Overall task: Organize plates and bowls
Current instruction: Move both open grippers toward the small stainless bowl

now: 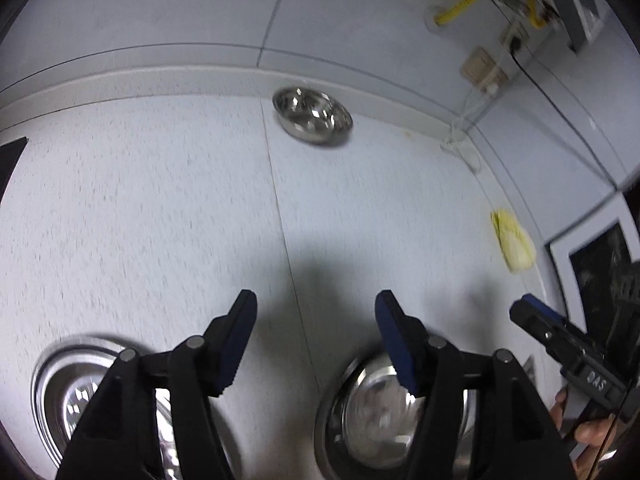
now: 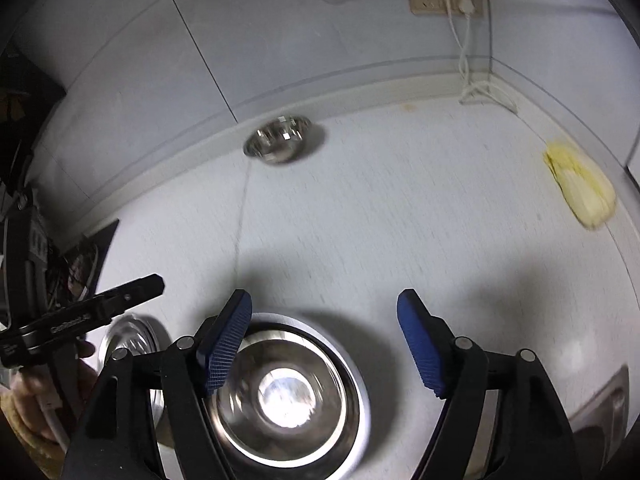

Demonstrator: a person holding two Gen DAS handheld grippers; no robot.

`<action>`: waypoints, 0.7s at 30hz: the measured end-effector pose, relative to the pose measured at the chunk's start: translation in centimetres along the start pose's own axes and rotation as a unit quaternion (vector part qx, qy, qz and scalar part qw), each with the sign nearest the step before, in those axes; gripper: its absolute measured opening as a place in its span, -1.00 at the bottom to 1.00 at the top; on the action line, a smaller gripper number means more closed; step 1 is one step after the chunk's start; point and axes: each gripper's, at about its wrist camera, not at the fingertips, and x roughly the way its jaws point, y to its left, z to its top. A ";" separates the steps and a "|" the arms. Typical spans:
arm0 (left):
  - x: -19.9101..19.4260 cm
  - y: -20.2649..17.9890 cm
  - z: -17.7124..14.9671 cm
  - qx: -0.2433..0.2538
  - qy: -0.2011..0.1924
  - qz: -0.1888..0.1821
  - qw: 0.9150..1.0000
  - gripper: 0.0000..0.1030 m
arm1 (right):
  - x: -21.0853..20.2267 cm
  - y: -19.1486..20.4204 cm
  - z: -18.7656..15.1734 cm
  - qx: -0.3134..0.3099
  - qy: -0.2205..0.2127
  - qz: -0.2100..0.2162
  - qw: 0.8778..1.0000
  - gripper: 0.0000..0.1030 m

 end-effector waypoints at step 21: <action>14.3 6.4 19.1 -0.094 0.009 0.047 0.994 0.21 | 18.7 3.3 17.5 0.026 0.023 0.009 0.999 0.54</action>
